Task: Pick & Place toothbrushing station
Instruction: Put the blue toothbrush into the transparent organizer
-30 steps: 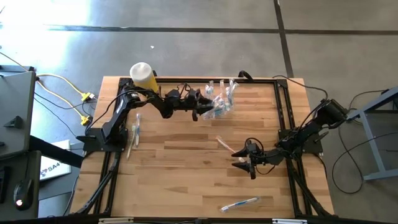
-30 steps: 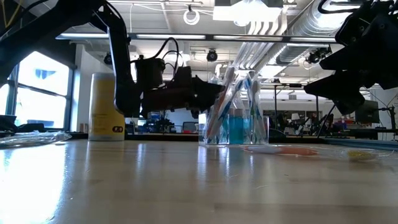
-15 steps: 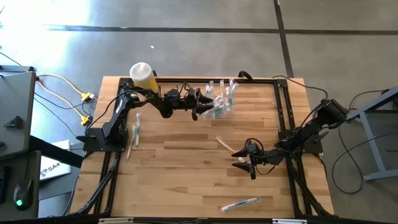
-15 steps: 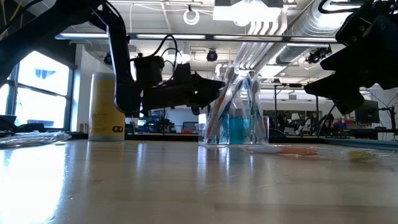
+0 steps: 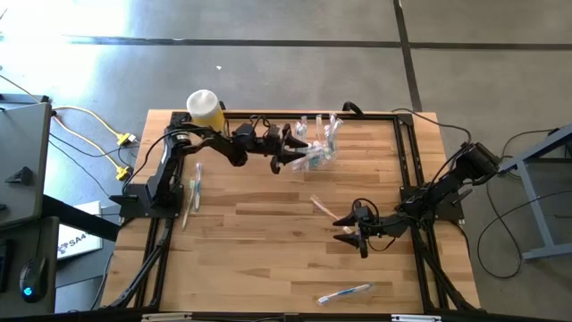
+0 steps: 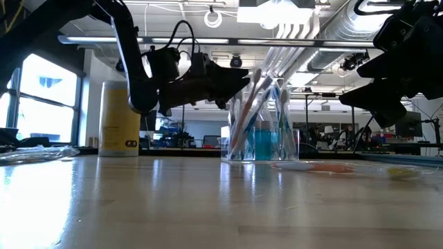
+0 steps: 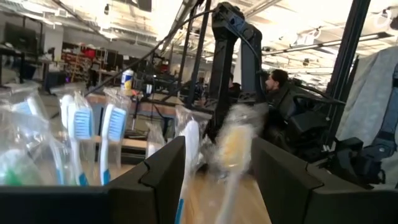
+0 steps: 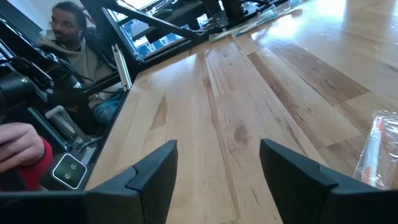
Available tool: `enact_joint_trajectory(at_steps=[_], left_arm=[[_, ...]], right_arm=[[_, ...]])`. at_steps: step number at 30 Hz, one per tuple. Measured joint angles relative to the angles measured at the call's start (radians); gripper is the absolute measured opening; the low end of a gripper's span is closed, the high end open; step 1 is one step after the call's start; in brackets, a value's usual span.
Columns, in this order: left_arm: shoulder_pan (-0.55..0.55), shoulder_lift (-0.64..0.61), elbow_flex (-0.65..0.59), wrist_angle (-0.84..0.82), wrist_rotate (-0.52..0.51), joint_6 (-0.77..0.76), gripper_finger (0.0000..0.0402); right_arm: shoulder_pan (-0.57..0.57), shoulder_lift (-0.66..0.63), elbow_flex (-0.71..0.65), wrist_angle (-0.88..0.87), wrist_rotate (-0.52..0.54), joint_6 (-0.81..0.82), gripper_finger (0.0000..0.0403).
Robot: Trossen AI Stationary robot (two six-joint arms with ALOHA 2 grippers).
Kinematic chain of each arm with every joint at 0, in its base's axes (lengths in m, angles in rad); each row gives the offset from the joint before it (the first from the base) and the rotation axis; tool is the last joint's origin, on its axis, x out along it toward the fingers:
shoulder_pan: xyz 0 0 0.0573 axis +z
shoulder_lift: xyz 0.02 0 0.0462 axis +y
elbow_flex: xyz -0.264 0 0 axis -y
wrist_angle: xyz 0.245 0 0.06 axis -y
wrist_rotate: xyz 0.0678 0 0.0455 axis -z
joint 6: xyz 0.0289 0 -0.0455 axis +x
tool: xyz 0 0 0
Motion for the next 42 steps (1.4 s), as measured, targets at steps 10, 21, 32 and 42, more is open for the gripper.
enact_joint_trajectory(at_steps=[10, 21, 32, 42], left_arm=[[0.018, -0.029, -0.001, -0.01, -0.024, 0.004, 0.0177], [-0.014, -0.242, -0.001, -0.311, 0.006, 0.132, 0.0177], [-0.252, -0.552, 0.003, -1.036, -0.325, 0.545, 0.0177], [-0.506, -0.856, 0.003, -1.715, -0.849, 0.495, 0.0177]], right_arm=[[0.0, 0.0, 0.0, 0.001, 0.0, -0.005, 0.022], [0.0, 0.0, 0.0, -0.023, 0.0, -0.022, 0.022], [0.014, 0.0, 0.0, -0.012, -0.021, -0.044, 0.022], [0.034, 0.0, 0.028, -0.005, -0.021, -0.106, 0.022]])
